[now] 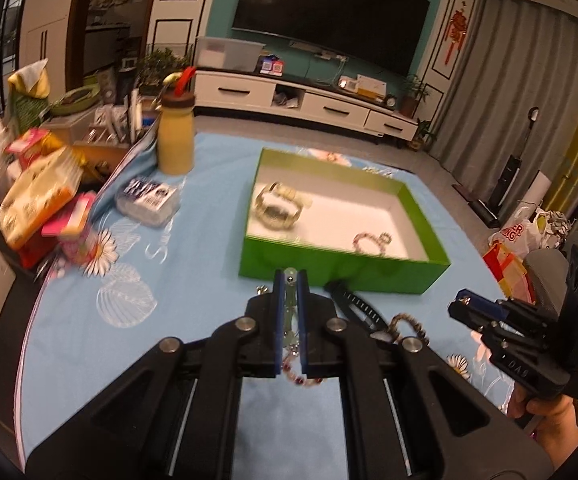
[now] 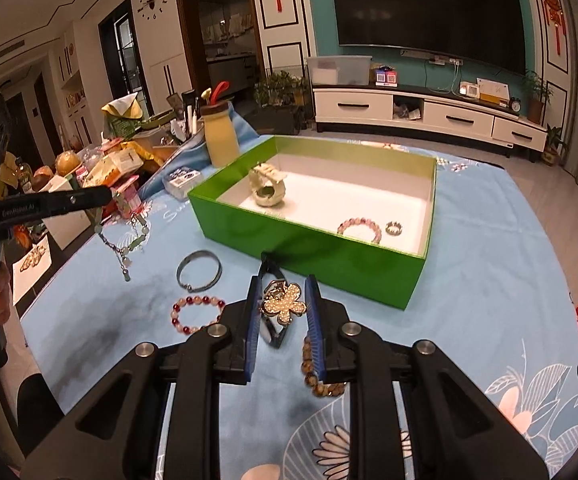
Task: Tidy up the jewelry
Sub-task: 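Carry the jade bracelet and black watch toward the green box, then open the left tool over the box while the right tool releases its gold charm piece, then withdraw both open tools from the box toward the remaining bead bracelets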
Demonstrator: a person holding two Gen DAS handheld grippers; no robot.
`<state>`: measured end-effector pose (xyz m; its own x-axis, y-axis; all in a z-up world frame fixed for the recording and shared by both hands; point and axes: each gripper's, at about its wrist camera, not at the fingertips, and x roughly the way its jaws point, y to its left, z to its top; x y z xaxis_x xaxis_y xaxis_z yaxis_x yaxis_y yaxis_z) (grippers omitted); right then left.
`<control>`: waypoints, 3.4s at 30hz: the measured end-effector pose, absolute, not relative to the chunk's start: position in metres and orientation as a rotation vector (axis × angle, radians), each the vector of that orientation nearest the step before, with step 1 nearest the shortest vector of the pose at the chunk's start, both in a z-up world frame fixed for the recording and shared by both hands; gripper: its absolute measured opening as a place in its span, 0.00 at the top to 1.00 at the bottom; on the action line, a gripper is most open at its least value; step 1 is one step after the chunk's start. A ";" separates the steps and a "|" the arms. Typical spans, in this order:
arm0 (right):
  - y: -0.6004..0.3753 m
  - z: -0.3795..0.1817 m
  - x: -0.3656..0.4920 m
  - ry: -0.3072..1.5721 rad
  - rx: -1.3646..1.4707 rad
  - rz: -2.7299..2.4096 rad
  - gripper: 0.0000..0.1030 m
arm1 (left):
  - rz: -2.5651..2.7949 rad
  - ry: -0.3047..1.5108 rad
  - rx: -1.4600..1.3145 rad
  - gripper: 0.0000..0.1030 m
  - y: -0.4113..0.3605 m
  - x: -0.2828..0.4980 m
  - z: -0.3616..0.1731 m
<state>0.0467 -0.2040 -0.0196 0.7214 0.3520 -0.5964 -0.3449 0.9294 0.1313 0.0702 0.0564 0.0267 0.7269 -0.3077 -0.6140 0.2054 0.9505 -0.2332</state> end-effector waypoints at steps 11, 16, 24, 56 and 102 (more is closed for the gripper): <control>-0.227 0.011 0.085 0.599 0.044 0.334 0.79 | -0.346 0.668 -0.129 0.95 0.017 0.127 0.058; -0.238 0.019 0.112 0.594 0.070 0.312 0.79 | -0.364 0.687 -0.132 0.95 -0.005 0.161 0.060; -0.239 0.015 0.165 0.643 0.091 0.305 0.79 | -0.378 0.758 -0.142 0.95 -0.036 0.217 0.042; -0.266 -0.017 0.179 0.762 0.151 0.247 0.65 | -0.292 0.759 -0.097 0.40 -0.010 0.204 0.033; -0.252 -0.087 0.050 0.913 0.214 0.295 0.65 | -0.189 1.010 -0.183 0.32 0.051 0.060 -0.084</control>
<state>0.0501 -0.2522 -0.0873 0.5754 0.3398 -0.7439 -0.1599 0.9388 0.3052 0.0603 0.0505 -0.0837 0.5178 -0.2411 -0.8208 0.0724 0.9684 -0.2387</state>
